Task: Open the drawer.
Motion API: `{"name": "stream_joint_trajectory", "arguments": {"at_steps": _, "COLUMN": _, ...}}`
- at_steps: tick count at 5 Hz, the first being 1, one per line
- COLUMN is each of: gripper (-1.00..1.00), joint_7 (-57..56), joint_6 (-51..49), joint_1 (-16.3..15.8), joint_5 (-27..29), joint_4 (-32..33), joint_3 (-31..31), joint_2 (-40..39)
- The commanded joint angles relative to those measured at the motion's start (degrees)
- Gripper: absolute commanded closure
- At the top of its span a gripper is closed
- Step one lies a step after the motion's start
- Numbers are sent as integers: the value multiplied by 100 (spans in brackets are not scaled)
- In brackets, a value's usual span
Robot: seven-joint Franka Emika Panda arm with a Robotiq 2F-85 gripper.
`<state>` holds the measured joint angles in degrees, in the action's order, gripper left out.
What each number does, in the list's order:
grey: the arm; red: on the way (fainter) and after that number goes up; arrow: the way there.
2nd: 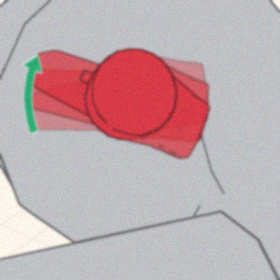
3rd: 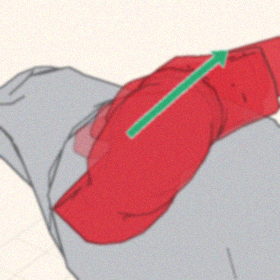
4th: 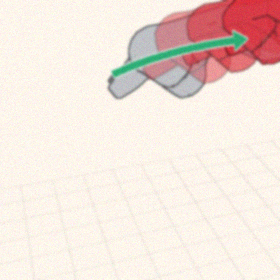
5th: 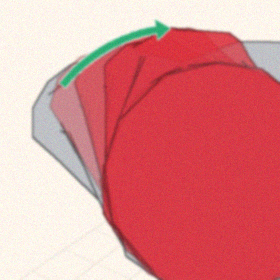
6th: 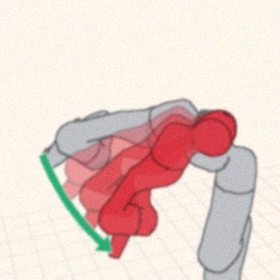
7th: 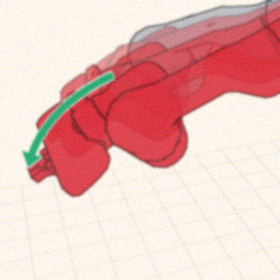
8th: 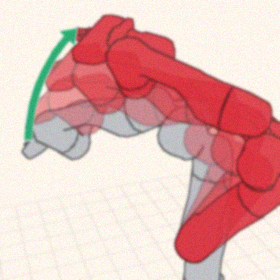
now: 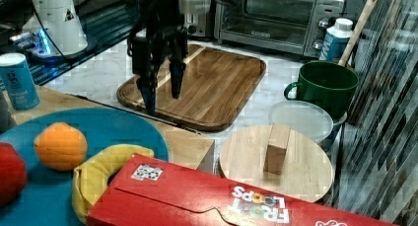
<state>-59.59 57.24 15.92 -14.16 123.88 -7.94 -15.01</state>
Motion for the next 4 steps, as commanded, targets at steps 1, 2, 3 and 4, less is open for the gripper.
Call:
{"name": "stream_joint_trajectory", "arguments": {"at_steps": 1, "gripper": -100, "joint_7": 279, "joint_6": 117, "joint_1": -44, "joint_5": -386, "joint_4": 181, "joint_3": -195, "joint_2": -254}}
{"name": "stream_joint_trajectory", "arguments": {"at_steps": 2, "gripper": -100, "joint_7": 132, "joint_6": -267, "joint_1": -23, "joint_5": -187, "joint_4": 87, "joint_3": -47, "joint_2": -209}}
{"name": "stream_joint_trajectory", "arguments": {"at_steps": 3, "gripper": -100, "joint_7": 115, "joint_6": -658, "joint_1": -58, "joint_5": 119, "joint_4": -33, "joint_3": 162, "joint_2": -222}}
{"name": "stream_joint_trajectory", "arguments": {"at_steps": 4, "gripper": -100, "joint_7": 64, "joint_6": -910, "joint_1": -155, "joint_5": 447, "joint_4": -119, "joint_3": 337, "joint_2": -266}}
